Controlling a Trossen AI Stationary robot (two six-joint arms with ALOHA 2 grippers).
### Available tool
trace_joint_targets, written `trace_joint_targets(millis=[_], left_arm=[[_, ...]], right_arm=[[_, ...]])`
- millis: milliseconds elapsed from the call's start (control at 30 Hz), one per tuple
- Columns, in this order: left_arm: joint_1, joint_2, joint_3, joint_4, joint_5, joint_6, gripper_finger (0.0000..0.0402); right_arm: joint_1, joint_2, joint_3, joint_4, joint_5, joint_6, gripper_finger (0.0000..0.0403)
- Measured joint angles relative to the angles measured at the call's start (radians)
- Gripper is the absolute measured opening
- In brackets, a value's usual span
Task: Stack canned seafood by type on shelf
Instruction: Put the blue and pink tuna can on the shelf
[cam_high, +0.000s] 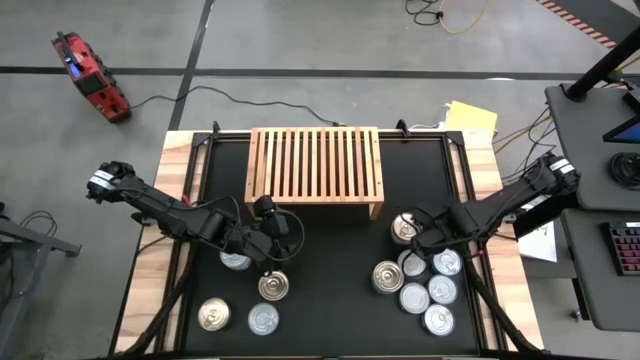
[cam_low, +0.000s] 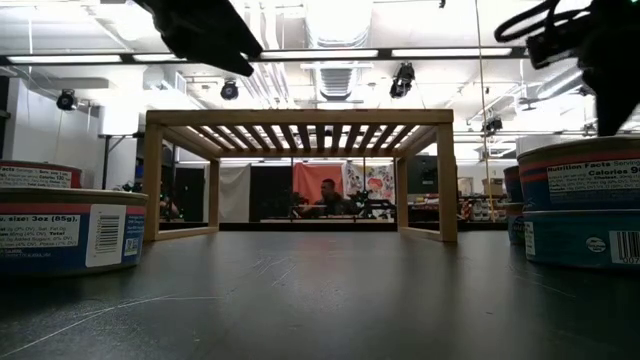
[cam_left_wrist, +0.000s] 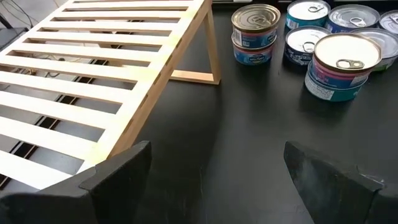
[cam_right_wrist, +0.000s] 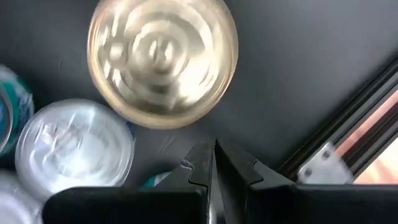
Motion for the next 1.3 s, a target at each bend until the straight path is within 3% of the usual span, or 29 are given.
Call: trace_joint_targets(millis=[167,400,800,1100,1300], left_arm=[[0.0,0.0,0.0,0.006,0.0,0.004,0.0351],[0.0,0.0,-0.012,0.058,0.001,0.01,0.0351],[-0.005,0.0,-0.033,0.053,0.001,0.01,0.0351],[-0.005,0.0,-0.033,0.055,0.001,0.014,0.0351],[-0.005,0.0,-0.033,0.058,-0.001,0.019,0.0351]], right_arm=[[0.0,-0.021,-0.002,0.032,0.157,-0.061,0.0012],[0.0,-0.027,-0.055,0.235,0.261,-0.14,0.0012],[0.004,-0.038,-0.082,0.289,0.256,-0.105,0.0012],[0.005,-0.046,-0.082,0.283,0.067,-0.054,0.0012],[0.007,-0.046,-0.094,0.285,0.08,-0.034,0.0012]])
